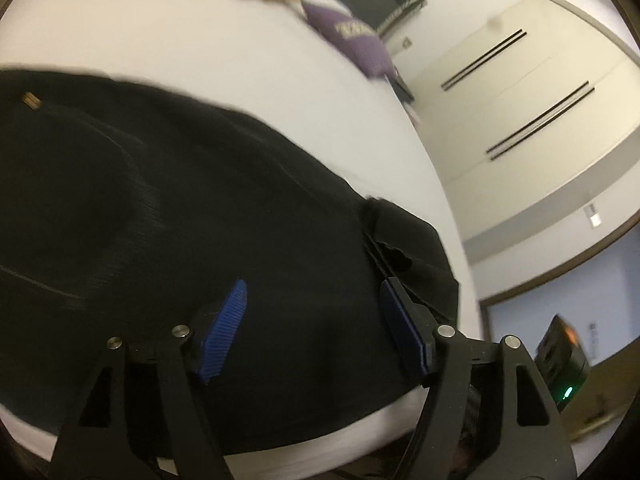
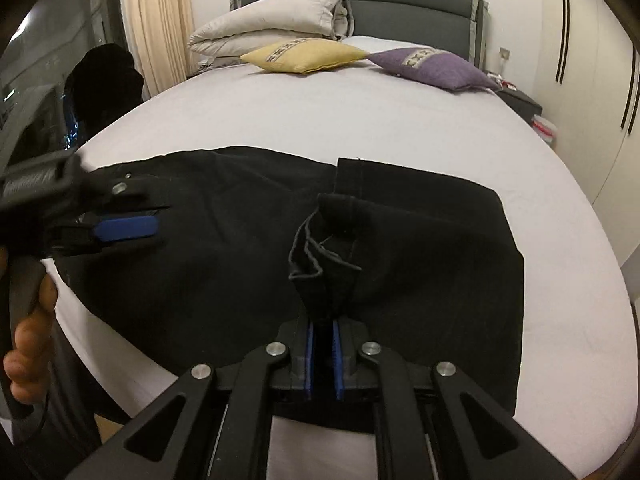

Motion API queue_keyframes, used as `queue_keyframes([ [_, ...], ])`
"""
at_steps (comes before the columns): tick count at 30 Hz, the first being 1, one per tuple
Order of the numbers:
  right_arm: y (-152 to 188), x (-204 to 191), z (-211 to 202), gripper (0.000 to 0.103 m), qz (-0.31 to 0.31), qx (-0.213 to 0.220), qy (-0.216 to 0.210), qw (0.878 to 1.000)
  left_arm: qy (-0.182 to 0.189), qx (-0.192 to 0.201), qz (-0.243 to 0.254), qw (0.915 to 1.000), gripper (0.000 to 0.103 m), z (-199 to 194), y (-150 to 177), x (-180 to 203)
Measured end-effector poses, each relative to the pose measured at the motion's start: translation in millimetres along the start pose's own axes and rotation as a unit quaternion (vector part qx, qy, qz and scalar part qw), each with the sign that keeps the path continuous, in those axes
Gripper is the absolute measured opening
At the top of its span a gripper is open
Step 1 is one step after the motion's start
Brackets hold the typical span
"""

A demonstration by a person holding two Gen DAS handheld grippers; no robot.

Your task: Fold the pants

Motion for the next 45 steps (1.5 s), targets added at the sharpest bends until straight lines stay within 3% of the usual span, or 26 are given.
queue_keyframes([
  [6,-4,-1,-14,0.009,-0.031,0.031,0.017,0.999,0.065,-0.068,-0.03,0.9951,0.068,45,-3,34],
  [13,-3,-17,-19,0.009,-0.106,0.052,0.044,0.992,0.058,-0.113,-0.002,0.9919,0.068,83,-17,60],
  [17,-4,-31,-25,0.009,-0.158,0.07,0.063,0.983,0.087,-0.129,-0.007,0.9878,0.068,93,-20,65],
  [19,-1,-40,-25,0.009,-0.191,0.075,0.075,0.976,0.102,-0.137,-0.013,0.9853,0.06,95,-20,67],
  [22,5,-53,-26,0.009,-0.234,0.082,0.086,0.965,0.118,-0.151,-0.016,0.9812,0.035,97,-17,69],
  [23,7,-60,-26,0.009,-0.252,0.086,0.09,0.96,0.119,-0.154,-0.016,0.9807,0.032,96,-15,66],
  [30,12,-83,-25,0.009,-0.301,0.092,0.095,0.944,0.137,-0.149,-0.027,0.9789,0.026,75,-16,50],
  [35,6,-95,-23,0.009,-0.324,0.098,0.091,0.937,0.139,-0.132,-0.02,0.9813,0.01,53,-29,33],
  [41,-9,-110,-15,0.009,-0.349,0.109,0.078,0.927,0.122,-0.112,0.019,0.986,0.009,33,-51,27],
  [45,-21,-128,-3,0.009,-0.348,0.109,0.058,0.929,0.098,-0.102,0.039,0.9891,0.009,23,-58,14],
])
Point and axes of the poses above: each gripper's, at about its wrist camera, not at the fingertips, and z roughly the way its jaws point, x to its right, y to its underside, the point moved 7 cm from there along z, roughly the way its jaws point, and after that the axes turned 5 degrees about x, right-handed, at the moved point
